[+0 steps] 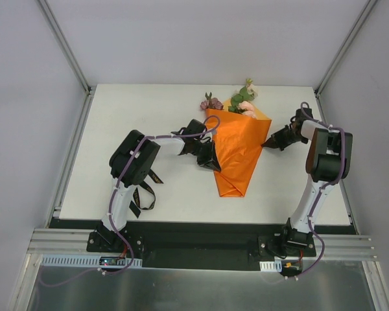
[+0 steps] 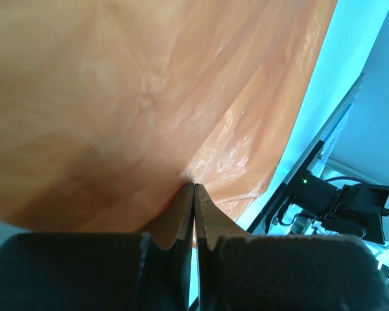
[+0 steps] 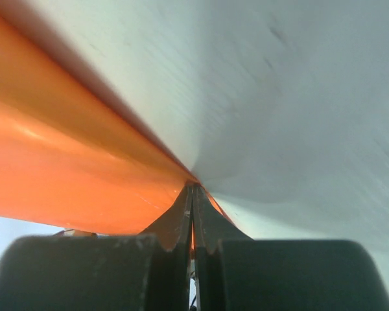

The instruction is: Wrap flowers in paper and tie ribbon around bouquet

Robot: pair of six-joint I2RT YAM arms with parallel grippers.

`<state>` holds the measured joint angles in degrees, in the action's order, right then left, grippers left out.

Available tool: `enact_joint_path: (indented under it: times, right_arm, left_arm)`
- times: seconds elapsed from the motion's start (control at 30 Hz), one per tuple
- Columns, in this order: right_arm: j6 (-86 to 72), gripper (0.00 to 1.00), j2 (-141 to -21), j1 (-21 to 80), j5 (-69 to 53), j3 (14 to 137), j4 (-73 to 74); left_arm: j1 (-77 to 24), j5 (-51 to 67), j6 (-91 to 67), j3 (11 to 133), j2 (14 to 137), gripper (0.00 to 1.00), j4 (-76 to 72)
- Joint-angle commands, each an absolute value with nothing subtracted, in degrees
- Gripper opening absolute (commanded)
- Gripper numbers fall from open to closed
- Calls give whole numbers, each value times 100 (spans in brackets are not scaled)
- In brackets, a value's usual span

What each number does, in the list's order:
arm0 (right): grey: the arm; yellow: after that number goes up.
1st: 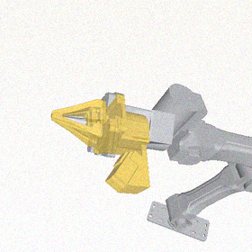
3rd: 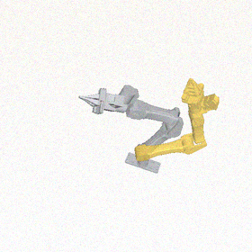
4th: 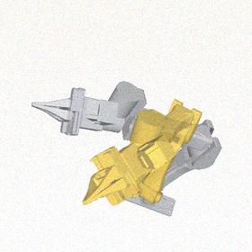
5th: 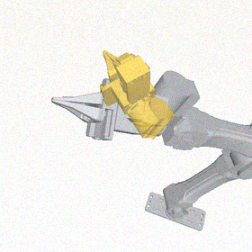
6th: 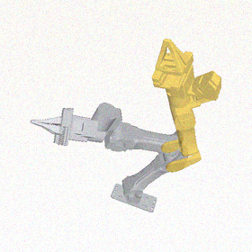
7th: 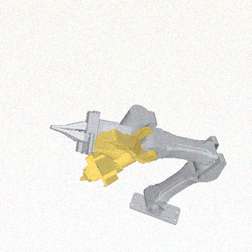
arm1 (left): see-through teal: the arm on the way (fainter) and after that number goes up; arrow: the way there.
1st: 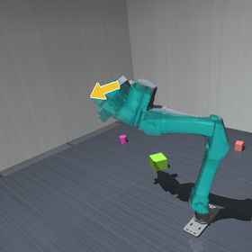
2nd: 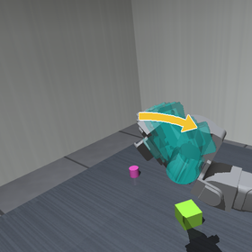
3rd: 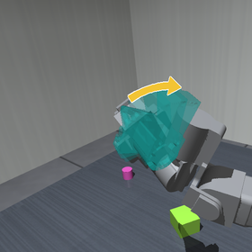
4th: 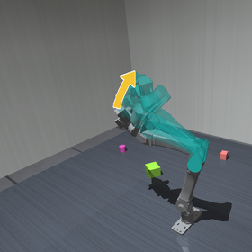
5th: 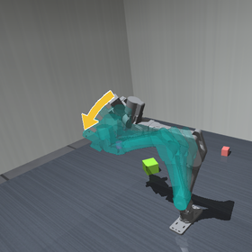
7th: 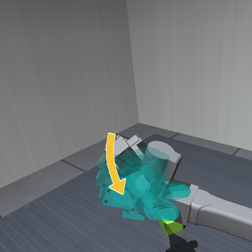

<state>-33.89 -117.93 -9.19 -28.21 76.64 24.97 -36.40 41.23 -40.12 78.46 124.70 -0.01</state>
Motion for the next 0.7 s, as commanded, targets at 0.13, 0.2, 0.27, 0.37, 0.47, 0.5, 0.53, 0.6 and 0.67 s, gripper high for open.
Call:
enact_joint_path:
  times: [0.13, 0.2, 0.27, 0.37, 0.47, 0.5, 0.53, 0.6, 0.67]
  right_arm:
    - [-3700, 1, -12436, -975, -2672, 8507, 2540]
    - [-3753, 1, -12550, -976, -2646, 8657, 2514]
    - [-3762, 1, -12612, -967, -2672, 8771, 2374]
    - [-3578, 0, -12656, -888, -2777, 8912, 2207]
    - [-3375, 1, -12691, -809, -2602, 9079, 2197]
    - [-3331, 1, -12735, -791, -2558, 9166, 2162]
    - [-3288, 1, -12770, -765, -2532, 9193, 2119]
    - [-3217, 1, -12884, -730, -2540, 9307, 1978]
    - [-3120, 1, -12963, -659, -2426, 9518, 1960]
  left_arm:
    - [-3683, 4034, -3744, 7910, 12726, 0, 378]
    - [-3683, 4043, -3744, 7910, 12735, 0, 387]
    - [-3683, 4034, -3718, 7910, 12753, 0, 404]
    - [-3683, 4052, -3718, 7954, 12779, 0, 413]
    - [-3683, 4061, -3718, 7998, 12823, 0, 431]
    - [-3683, 4078, -3718, 7998, 12823, 0, 439]
    - [-3683, 4078, -3709, 7981, 12815, 0, 431]
    - [-3683, 4069, -3700, 7963, 12815, 0, 448]
    - [-3683, 4069, -3683, 7937, 12797, 0, 439]
